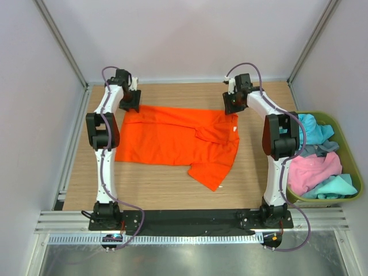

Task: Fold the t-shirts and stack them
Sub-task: Fold the tshirt

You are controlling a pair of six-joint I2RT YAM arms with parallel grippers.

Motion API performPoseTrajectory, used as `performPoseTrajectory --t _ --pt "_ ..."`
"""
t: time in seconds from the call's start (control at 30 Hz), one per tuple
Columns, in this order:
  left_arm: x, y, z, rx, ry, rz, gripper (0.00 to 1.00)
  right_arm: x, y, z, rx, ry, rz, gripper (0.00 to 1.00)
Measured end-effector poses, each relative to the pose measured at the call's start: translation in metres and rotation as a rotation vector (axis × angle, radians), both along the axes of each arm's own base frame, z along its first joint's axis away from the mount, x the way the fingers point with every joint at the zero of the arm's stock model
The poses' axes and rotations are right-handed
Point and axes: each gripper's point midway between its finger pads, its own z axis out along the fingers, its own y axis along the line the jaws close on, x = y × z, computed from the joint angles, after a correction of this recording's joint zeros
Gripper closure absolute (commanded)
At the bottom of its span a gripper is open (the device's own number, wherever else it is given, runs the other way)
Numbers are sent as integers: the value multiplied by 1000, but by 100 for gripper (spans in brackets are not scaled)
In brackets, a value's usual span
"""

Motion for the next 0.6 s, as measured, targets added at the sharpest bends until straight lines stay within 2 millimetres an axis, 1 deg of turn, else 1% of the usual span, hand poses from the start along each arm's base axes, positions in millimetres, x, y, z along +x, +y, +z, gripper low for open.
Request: performPoseTrajectory --t 0.13,0.47,0.6 --pt "-1 0 0 2 1 -2 43 6 -3 -5 12 5 -13 59" --pt "-5 2 -1 23 8 -11 43 13 -20 -22 28 35 -59 60" --pt "-6 3 -1 27 10 -10 43 14 -19 -22 73 42 -67 65"
